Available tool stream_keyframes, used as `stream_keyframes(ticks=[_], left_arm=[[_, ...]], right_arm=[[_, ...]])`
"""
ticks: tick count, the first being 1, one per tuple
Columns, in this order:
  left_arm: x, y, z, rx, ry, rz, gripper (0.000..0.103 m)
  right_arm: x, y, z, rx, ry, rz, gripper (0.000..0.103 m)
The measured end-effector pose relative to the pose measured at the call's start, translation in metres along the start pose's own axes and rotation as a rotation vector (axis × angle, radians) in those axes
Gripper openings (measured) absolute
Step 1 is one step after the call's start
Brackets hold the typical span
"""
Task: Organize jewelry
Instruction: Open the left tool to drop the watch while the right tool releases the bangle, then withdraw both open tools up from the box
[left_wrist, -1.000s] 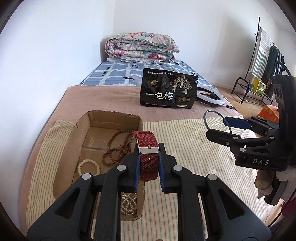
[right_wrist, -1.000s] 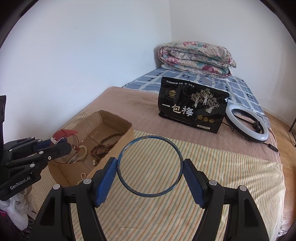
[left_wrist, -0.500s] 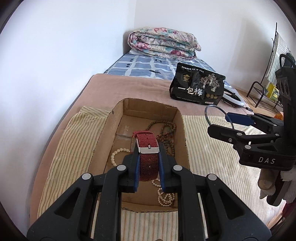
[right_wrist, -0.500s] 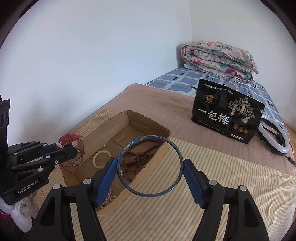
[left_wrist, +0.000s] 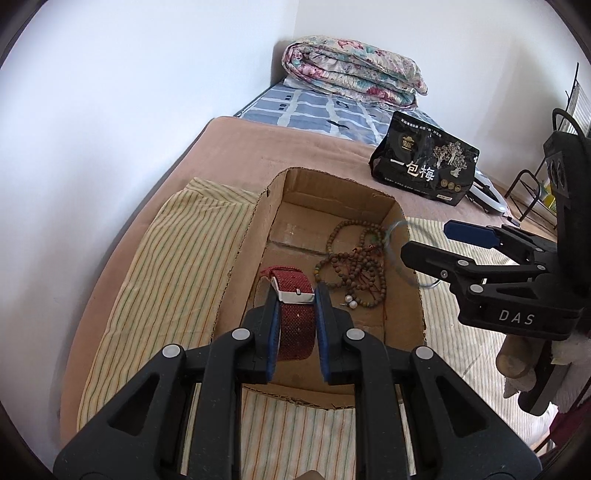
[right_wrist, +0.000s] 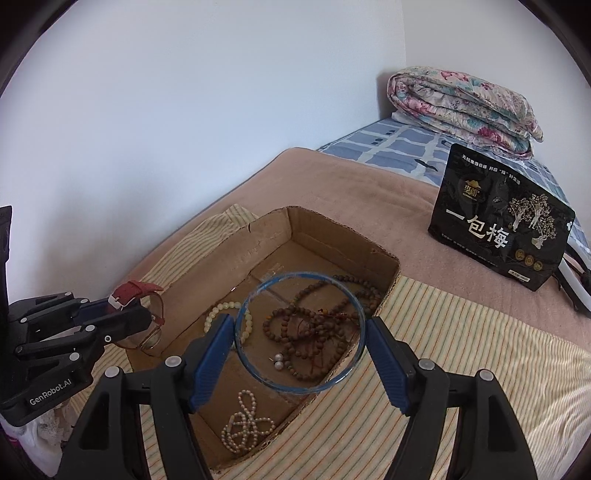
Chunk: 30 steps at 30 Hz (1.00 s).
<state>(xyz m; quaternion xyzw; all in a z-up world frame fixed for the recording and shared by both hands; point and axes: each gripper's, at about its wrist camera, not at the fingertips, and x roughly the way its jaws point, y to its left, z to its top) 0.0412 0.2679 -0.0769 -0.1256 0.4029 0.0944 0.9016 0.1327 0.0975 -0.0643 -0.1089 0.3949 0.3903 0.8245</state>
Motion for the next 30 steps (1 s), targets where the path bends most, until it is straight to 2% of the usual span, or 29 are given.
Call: stream_keyframes(ticks=[1, 3, 8, 19, 30], left_arm=[[0.000, 0.001, 0.000, -0.001, 0.002, 0.002, 0.018], [-0.001, 0.002, 0.000, -0.001, -0.001, -0.002, 0.032], [-0.009, 0.000, 0.002, 0.000, -0.037, -0.017, 0.032], [-0.017, -0.005, 0.001, 0.005, -0.058, -0.014, 0.032], [-0.053, -0.029, 0.000, 0.078, -0.149, 0.026, 0.032]], right_arm=[[-0.001, 0.000, 0.000, 0.006, -0.007, -0.003, 0.088], [-0.003, -0.001, 0.001, 0.019, -0.016, -0.001, 0.092], [-0.008, -0.005, 0.002, 0.040, -0.022, -0.007, 0.092], [-0.027, -0.009, 0.001, 0.041, -0.039, -0.028, 0.092], [-0.077, -0.011, -0.006, 0.014, -0.093, -0.082, 0.092]])
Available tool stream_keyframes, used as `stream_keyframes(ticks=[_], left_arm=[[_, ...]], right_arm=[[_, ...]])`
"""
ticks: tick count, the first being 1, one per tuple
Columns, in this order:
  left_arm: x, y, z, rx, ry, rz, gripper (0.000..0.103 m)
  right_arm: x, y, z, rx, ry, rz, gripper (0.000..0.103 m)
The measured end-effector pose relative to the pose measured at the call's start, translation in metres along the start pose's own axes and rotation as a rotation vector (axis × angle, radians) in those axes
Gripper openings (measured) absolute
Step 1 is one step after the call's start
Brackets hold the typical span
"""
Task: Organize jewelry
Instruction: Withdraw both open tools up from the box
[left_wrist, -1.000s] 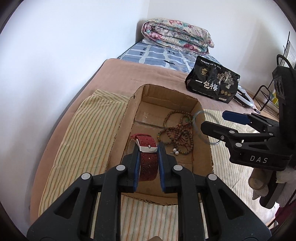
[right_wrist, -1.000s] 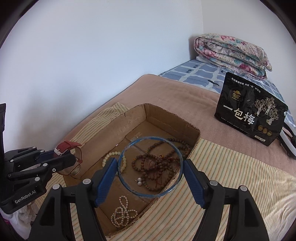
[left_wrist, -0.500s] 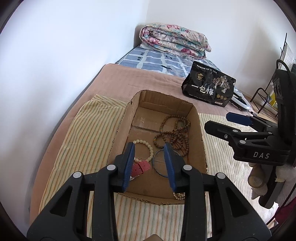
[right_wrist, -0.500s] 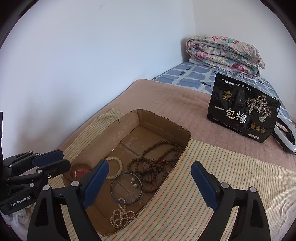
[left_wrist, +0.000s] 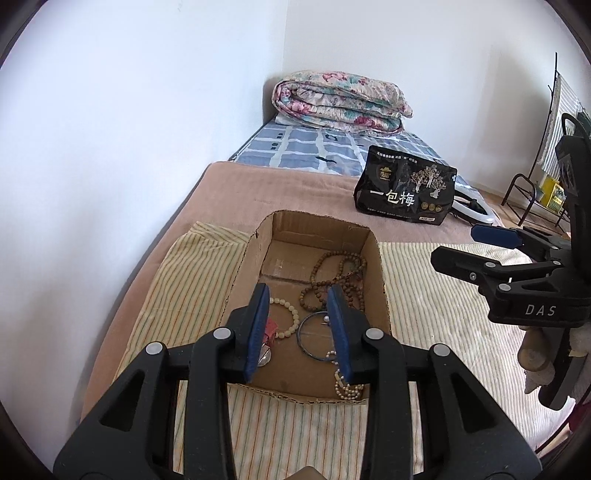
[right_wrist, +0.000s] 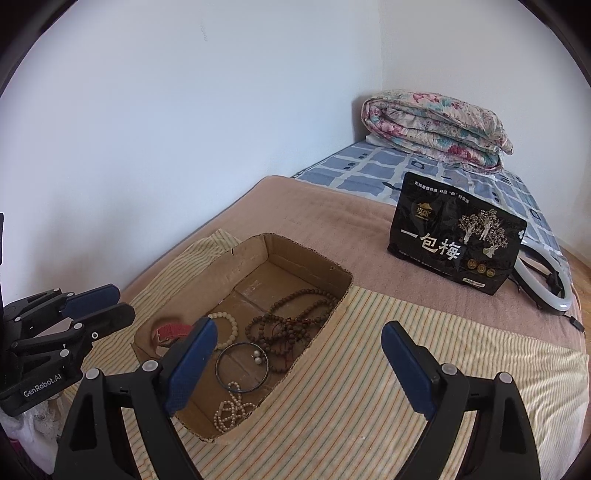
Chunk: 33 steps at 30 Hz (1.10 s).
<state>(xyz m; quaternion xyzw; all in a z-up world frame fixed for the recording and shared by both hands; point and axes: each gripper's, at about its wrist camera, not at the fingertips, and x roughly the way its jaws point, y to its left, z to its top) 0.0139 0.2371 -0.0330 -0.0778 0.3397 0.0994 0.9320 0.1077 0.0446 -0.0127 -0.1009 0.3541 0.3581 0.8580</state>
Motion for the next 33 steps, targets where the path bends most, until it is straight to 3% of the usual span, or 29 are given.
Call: stream_keyframes(ticks=[8, 10, 12, 16, 20, 31, 33], left_arm=[[-0.025, -0.018, -0.004, 0.047, -0.033, 0.019, 0.032], [-0.031, -0.023, -0.005, 0.052, -0.038, 0.020, 0.041], [-0.038, -0.025, -0.007, 0.043, -0.049, 0.014, 0.061], [-0.053, -0.030, -0.009, 0.048, -0.087, 0.026, 0.063], [-0.062, -0.037, -0.012, 0.051, -0.112, 0.019, 0.075], [-0.064, -0.052, -0.017, 0.088, -0.109, 0.040, 0.078], [-0.062, -0.053, -0.016, 0.081, -0.103, 0.032, 0.089]], right_arm=[[-0.049, -0.017, -0.018, 0.032, -0.039, -0.033, 0.094], [-0.060, -0.021, -0.024, 0.037, -0.050, -0.049, 0.097], [-0.071, -0.023, -0.031, 0.035, -0.060, -0.063, 0.098], [-0.089, -0.025, -0.042, 0.027, -0.077, -0.094, 0.103], [-0.099, -0.027, -0.049, 0.031, -0.094, -0.103, 0.103], [-0.098, -0.035, -0.062, 0.032, -0.101, -0.126, 0.103], [-0.097, -0.038, -0.064, 0.035, -0.101, -0.135, 0.103]])
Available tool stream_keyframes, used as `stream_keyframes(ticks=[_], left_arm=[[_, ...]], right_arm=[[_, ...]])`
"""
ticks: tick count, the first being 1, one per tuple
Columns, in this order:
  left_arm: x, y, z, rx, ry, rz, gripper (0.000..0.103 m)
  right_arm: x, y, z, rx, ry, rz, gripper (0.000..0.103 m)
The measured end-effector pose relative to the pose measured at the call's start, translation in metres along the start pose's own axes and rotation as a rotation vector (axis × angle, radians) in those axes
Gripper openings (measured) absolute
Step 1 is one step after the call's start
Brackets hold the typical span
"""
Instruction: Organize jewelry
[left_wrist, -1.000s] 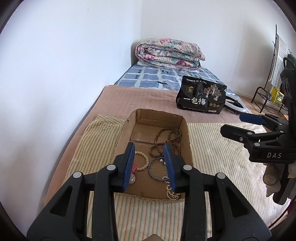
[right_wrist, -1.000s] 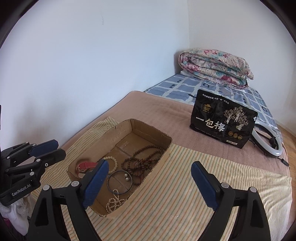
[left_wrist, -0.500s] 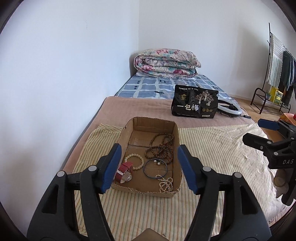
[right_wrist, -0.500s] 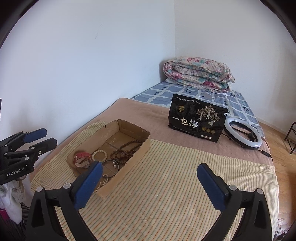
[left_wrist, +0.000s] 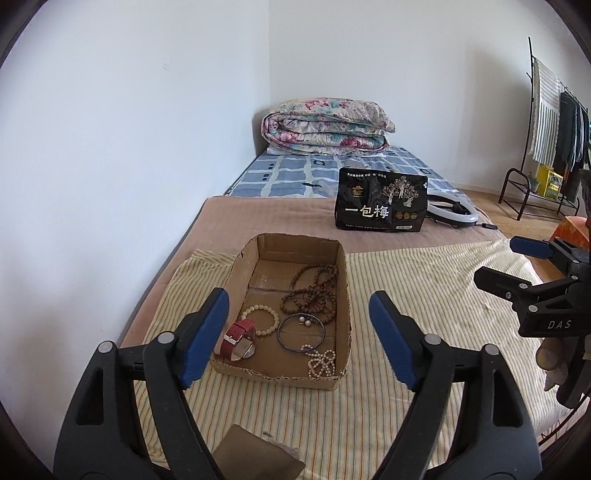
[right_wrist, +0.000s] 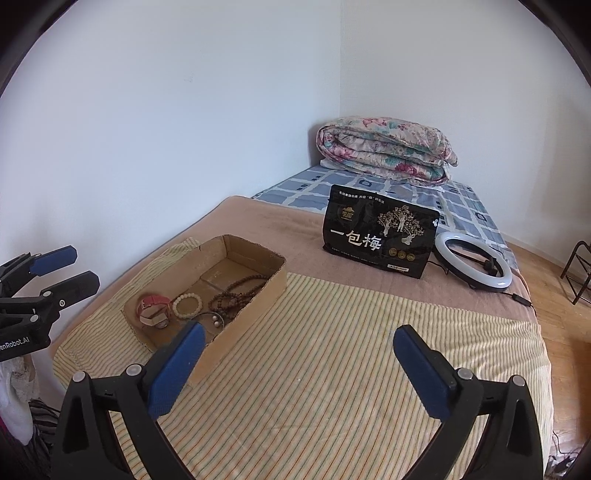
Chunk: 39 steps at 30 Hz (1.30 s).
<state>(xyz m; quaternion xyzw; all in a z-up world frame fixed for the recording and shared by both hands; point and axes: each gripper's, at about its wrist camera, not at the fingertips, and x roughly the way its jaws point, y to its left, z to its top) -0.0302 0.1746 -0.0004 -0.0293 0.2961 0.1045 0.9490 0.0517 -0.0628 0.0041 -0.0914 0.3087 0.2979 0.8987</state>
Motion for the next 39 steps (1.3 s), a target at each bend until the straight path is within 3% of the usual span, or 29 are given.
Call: stream_keyframes(ticks=[3, 39], left_arm=[[-0.001, 0.000, 0.001, -0.012, -0.017, 0.008, 0.099], [0.010, -0.004, -0.002, 0.005, 0.014, 0.035, 0.099]], right_arm=[[0.002, -0.006, -0.002, 0.011, 0.001, -0.011, 0.103], [0.009, -0.025, -0.009, 0.048, 0.026, -0.052, 0.103]])
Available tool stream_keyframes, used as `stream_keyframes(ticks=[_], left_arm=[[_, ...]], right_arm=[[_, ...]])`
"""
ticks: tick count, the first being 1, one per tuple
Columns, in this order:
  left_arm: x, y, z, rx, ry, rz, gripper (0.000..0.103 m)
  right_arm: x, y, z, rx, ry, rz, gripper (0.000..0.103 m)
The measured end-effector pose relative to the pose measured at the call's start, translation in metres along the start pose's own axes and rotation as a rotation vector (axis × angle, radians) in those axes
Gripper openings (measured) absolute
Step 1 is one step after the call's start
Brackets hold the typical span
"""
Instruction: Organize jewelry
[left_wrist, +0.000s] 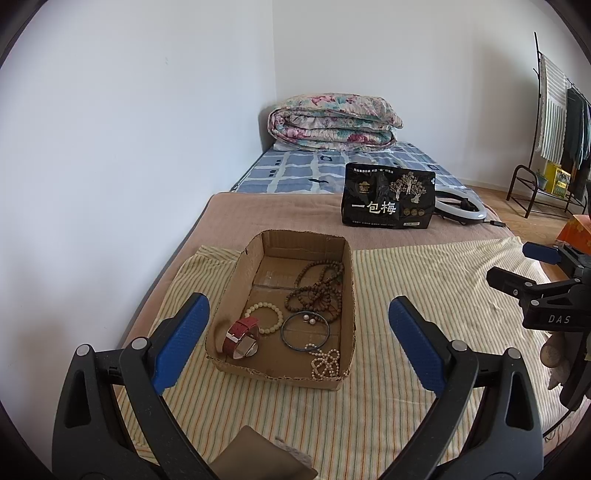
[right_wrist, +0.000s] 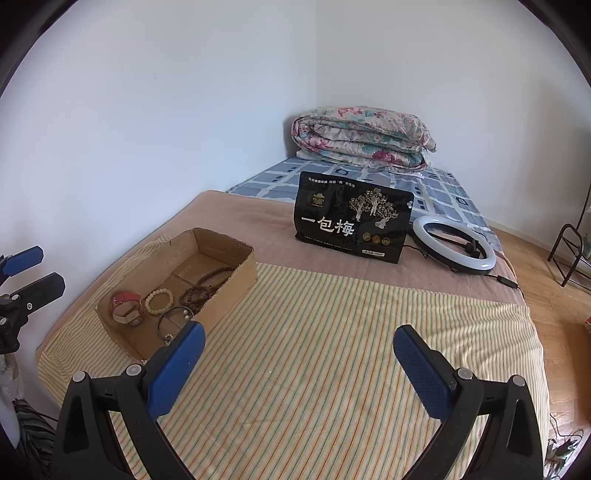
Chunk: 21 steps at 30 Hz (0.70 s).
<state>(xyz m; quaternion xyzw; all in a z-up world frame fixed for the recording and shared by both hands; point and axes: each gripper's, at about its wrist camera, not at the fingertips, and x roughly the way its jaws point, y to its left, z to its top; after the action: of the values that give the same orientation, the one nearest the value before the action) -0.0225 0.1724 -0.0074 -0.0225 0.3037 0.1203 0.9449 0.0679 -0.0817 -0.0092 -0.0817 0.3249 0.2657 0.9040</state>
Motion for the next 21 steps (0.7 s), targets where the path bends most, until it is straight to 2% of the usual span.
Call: stream_keyframes(ticks=[21], left_arm=[[-0.0003, -0.0001, 0.0001, -0.001, -0.002, -0.001, 0.100]], right_arm=[[0.0004, -0.0042, -0.0027, 0.004, 0.004, -0.001, 0.103]])
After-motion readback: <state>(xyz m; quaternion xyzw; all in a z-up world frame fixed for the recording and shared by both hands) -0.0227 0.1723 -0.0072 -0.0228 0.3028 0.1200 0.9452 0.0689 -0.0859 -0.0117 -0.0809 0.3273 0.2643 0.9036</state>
